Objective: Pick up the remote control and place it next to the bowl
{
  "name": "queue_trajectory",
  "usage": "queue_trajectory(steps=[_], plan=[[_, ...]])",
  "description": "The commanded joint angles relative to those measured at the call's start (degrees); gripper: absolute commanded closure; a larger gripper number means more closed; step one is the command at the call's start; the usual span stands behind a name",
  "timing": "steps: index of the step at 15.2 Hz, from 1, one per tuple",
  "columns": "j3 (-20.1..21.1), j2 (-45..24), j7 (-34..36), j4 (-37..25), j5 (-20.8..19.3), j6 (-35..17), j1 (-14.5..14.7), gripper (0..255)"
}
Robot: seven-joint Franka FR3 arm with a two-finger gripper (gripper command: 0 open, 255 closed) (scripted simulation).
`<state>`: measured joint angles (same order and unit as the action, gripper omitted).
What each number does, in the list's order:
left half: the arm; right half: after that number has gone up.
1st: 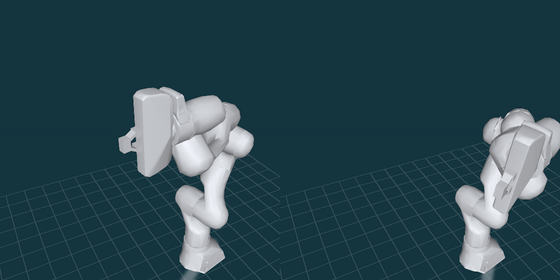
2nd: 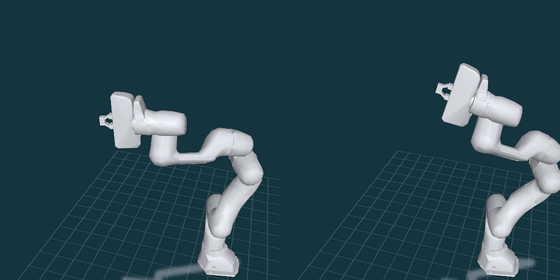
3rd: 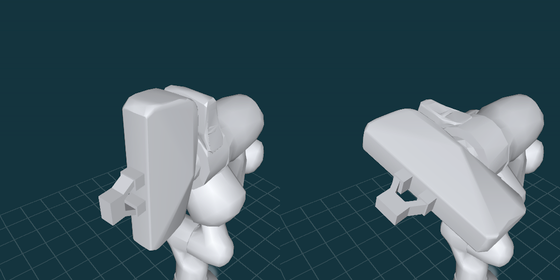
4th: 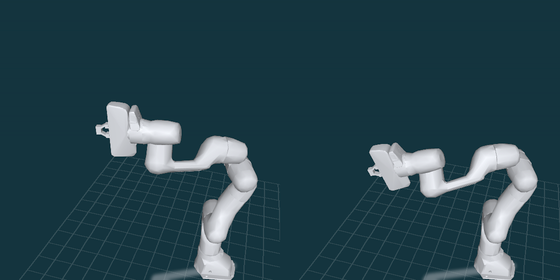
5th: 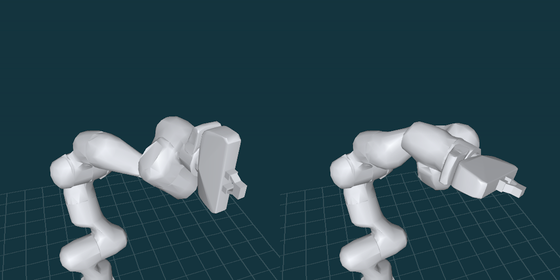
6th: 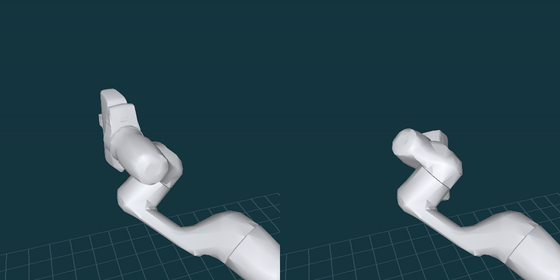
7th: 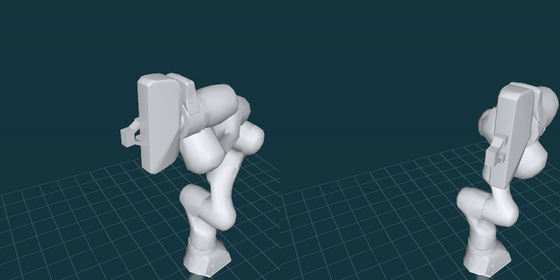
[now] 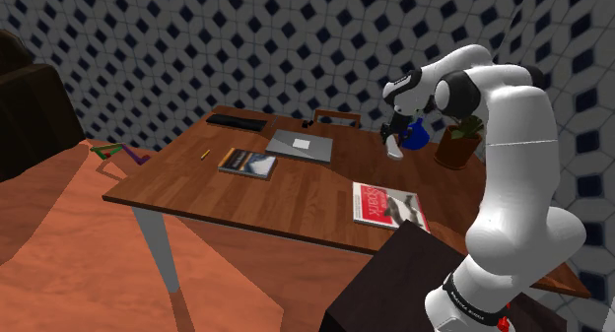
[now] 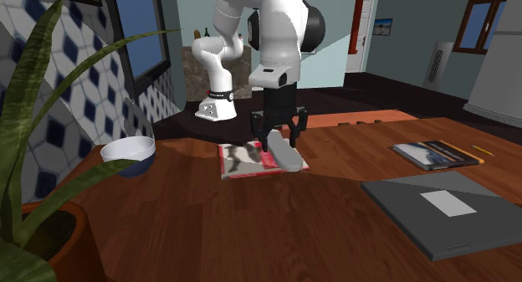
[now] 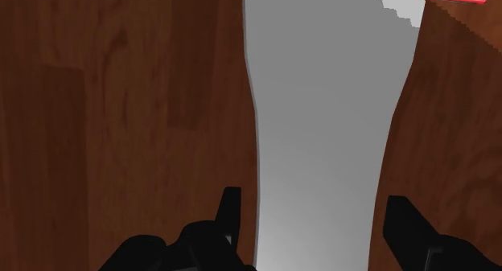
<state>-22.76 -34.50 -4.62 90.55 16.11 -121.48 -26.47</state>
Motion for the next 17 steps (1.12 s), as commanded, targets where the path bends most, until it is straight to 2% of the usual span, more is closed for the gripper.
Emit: queue_trajectory(steps=[1,8,17], plan=[[-0.48,2.03,-0.67,2.83,-0.38,-0.8,0.14,255],[-3.69,13.54,-5.53,20.83,-2.99,-7.59,0.08,255],[-8.93,26.33,-10.98,38.16,-8.8,-13.33,-2.08,255]])
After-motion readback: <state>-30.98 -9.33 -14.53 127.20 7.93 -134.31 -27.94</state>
